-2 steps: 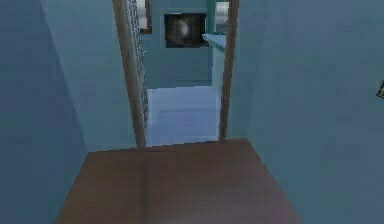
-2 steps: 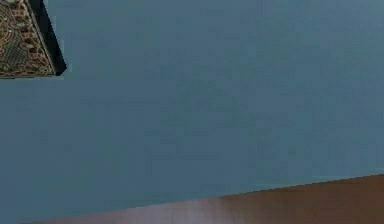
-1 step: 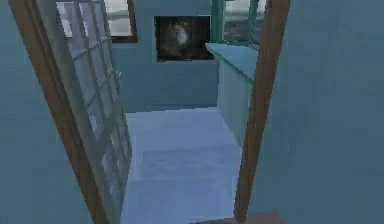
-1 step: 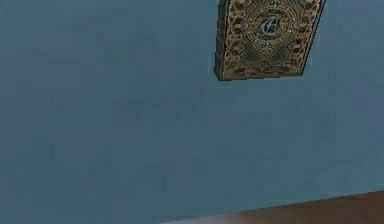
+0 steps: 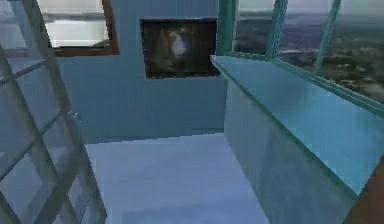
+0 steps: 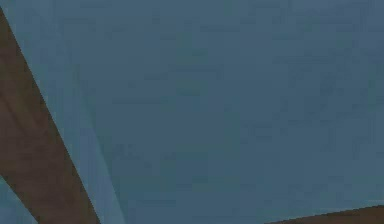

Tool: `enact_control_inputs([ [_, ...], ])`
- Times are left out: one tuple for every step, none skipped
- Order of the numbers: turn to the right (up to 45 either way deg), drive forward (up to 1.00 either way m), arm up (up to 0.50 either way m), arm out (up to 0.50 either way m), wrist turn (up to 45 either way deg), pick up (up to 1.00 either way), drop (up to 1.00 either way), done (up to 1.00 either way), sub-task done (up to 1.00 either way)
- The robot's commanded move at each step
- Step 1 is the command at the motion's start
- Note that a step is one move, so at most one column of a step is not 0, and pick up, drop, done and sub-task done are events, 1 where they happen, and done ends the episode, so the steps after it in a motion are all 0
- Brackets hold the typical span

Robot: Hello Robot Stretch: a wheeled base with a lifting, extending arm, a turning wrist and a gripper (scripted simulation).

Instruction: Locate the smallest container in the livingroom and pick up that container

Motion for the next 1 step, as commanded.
enact_control_inputs([
  [-6.0,0.0,0.0,0.0,0.0,0.0,0.0,0.0,0.0],
])
